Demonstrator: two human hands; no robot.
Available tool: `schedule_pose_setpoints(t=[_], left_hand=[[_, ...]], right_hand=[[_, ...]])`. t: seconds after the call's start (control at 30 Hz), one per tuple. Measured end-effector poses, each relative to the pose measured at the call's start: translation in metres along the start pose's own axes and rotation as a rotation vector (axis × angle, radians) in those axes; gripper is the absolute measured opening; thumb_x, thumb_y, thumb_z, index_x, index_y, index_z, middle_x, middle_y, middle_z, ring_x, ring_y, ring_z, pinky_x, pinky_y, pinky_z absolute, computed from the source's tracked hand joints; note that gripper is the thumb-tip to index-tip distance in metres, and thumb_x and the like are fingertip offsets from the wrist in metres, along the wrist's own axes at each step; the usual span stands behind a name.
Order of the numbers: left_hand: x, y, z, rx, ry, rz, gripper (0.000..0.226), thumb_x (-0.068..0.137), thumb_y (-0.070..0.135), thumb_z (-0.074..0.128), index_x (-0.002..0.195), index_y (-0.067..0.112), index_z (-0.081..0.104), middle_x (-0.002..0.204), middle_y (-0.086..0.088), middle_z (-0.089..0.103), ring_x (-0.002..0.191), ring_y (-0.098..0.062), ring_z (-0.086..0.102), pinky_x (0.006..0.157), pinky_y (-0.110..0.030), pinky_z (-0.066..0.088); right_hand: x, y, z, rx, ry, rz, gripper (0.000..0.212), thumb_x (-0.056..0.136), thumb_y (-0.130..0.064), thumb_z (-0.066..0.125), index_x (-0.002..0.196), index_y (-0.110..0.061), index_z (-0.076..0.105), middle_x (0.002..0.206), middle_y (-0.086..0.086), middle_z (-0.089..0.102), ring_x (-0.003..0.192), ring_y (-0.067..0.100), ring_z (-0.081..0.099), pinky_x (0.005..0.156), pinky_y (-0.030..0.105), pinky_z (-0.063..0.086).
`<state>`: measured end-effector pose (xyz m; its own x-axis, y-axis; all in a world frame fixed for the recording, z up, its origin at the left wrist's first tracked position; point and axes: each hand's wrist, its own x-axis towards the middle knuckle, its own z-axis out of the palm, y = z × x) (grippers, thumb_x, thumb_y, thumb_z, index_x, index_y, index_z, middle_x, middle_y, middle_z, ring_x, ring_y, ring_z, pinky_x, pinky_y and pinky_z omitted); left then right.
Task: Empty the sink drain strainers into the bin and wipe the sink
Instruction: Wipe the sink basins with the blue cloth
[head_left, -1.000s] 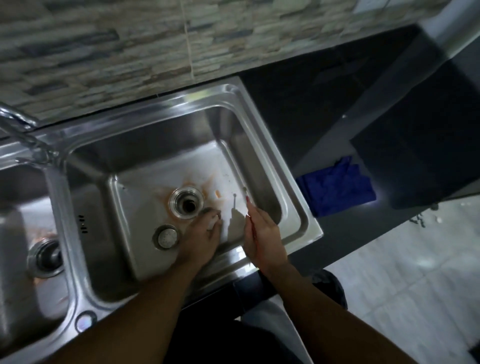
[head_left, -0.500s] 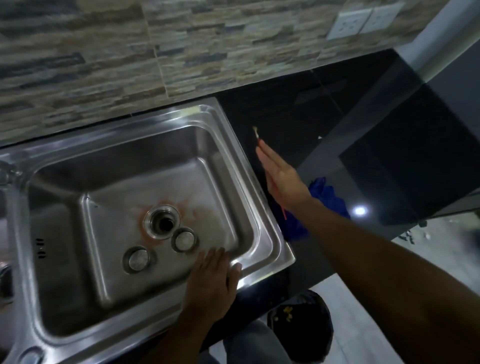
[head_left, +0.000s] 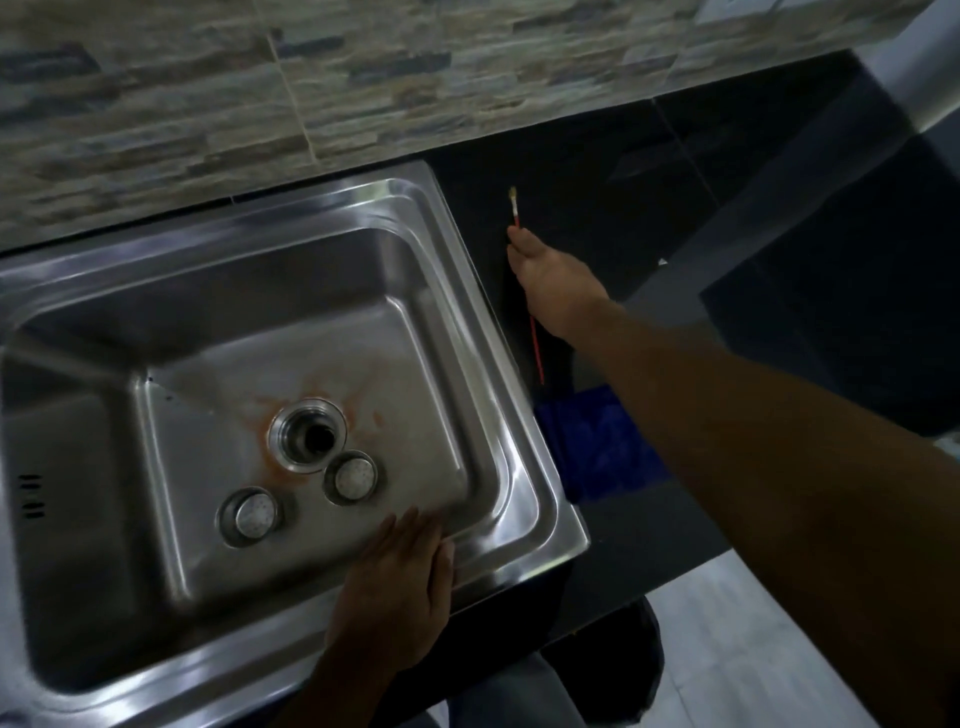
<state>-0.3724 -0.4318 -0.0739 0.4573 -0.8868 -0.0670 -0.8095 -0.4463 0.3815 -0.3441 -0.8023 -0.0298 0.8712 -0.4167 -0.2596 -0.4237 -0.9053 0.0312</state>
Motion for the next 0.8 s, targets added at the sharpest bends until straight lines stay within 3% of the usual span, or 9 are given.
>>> schedule_pose_setpoints(t=[0.13,0.27,0.37,0.47,0.57,0.67,0.8], left_hand=[[0.001,0.002,-0.003,-0.007,0.0,0.001,0.04,0.093,0.031,0.046,0.106,0.009,0.077,0.107,-0.013,0.077,0.1,-0.028,0.074,0.103,-0.036,0.046],[0.002,0.005,-0.01,-0.003,-0.005,-0.014,0.041,0.093,0.032,0.045,0.104,0.011,0.077,0.105,-0.011,0.077,0.099,-0.026,0.074,0.092,-0.037,0.057],[0.004,0.006,-0.011,-0.034,-0.021,-0.008,0.04,0.094,0.031,0.044,0.105,0.009,0.076,0.104,-0.011,0.077,0.1,-0.026,0.074,0.098,-0.038,0.055],[0.003,0.004,-0.01,-0.066,-0.063,-0.025,0.042,0.096,0.032,0.041,0.108,0.008,0.074,0.109,-0.013,0.076,0.106,-0.027,0.072,0.104,-0.043,0.053],[0.002,0.002,-0.007,-0.077,-0.099,-0.05,0.047,0.098,0.037,0.036,0.113,0.01,0.072,0.115,-0.013,0.074,0.11,-0.028,0.07,0.106,-0.041,0.051],[0.001,-0.001,-0.005,-0.129,-0.166,-0.109,0.062,0.098,0.051,0.024,0.132,0.017,0.063,0.137,-0.007,0.063,0.13,-0.024,0.057,0.114,-0.037,0.042],[0.011,0.0,-0.01,-0.374,-0.052,-0.176,0.054,0.099,0.053,0.033,0.138,0.023,0.054,0.148,0.001,0.051,0.139,-0.013,0.044,0.114,-0.025,0.03]], right_hand=[[0.003,-0.004,-0.002,-0.006,-0.014,0.038,0.064,0.096,0.004,0.049,0.155,-0.005,0.025,0.169,0.006,-0.001,0.152,0.02,0.025,0.109,0.038,0.046],[-0.001,-0.002,-0.005,0.042,-0.017,0.06,0.067,0.096,0.005,0.05,0.156,-0.008,0.025,0.169,0.003,-0.002,0.147,0.022,0.035,0.107,0.039,0.047],[-0.002,-0.002,-0.007,0.11,-0.033,0.091,0.072,0.093,0.005,0.055,0.157,-0.011,0.025,0.169,0.0,-0.003,0.135,0.027,0.049,0.105,0.043,0.049],[-0.004,0.0,-0.008,0.23,-0.026,0.11,0.077,0.092,0.007,0.054,0.159,-0.015,0.021,0.169,-0.002,-0.004,0.135,0.028,0.048,0.108,0.042,0.047],[-0.018,0.003,-0.007,0.397,0.057,0.12,0.08,0.091,0.01,0.054,0.159,-0.019,0.024,0.169,-0.003,0.004,0.143,0.028,0.04,0.115,0.041,0.041],[-0.047,0.006,-0.005,0.487,0.158,0.123,0.072,0.09,0.012,0.053,0.153,-0.017,0.036,0.166,0.003,0.021,0.145,0.027,0.039,0.115,0.043,0.041],[-0.112,0.006,0.015,0.581,0.292,0.195,0.063,0.089,0.014,0.048,0.147,-0.012,0.048,0.156,0.01,0.042,0.143,0.026,0.042,0.119,0.042,0.037]])
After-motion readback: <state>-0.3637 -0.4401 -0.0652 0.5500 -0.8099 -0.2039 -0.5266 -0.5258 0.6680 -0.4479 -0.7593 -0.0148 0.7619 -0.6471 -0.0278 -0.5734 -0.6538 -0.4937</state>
